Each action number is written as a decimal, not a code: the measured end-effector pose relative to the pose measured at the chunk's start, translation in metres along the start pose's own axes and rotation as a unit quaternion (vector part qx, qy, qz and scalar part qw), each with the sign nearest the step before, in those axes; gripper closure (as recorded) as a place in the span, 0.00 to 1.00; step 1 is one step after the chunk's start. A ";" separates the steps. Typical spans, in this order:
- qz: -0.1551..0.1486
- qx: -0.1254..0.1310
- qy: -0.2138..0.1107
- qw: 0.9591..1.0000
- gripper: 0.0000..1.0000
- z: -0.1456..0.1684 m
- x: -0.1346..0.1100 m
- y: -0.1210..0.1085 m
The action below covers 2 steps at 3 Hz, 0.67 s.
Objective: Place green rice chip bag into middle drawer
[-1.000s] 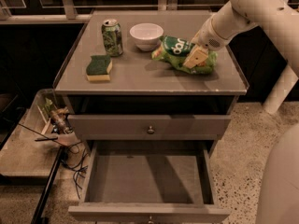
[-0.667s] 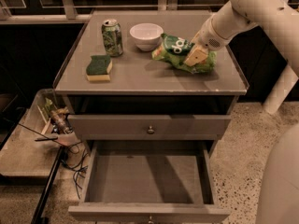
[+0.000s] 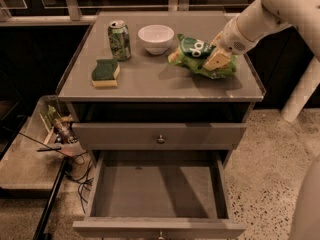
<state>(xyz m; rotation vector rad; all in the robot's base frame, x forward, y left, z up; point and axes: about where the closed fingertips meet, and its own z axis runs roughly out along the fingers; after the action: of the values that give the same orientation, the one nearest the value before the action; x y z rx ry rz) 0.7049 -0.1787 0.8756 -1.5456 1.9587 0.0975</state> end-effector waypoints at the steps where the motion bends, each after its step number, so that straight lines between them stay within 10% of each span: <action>1: -0.003 0.005 -0.023 1.000 1.00 -0.030 0.003 0.014; 2: -0.001 0.020 -0.049 0.999 1.00 -0.077 0.014 0.042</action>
Offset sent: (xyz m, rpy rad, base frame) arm -0.1382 -0.0653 0.0689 0.1341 -0.1125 -0.0050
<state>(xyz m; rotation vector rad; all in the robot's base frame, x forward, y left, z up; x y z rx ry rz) 0.6325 -0.2103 0.9159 -1.4882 1.8720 0.1301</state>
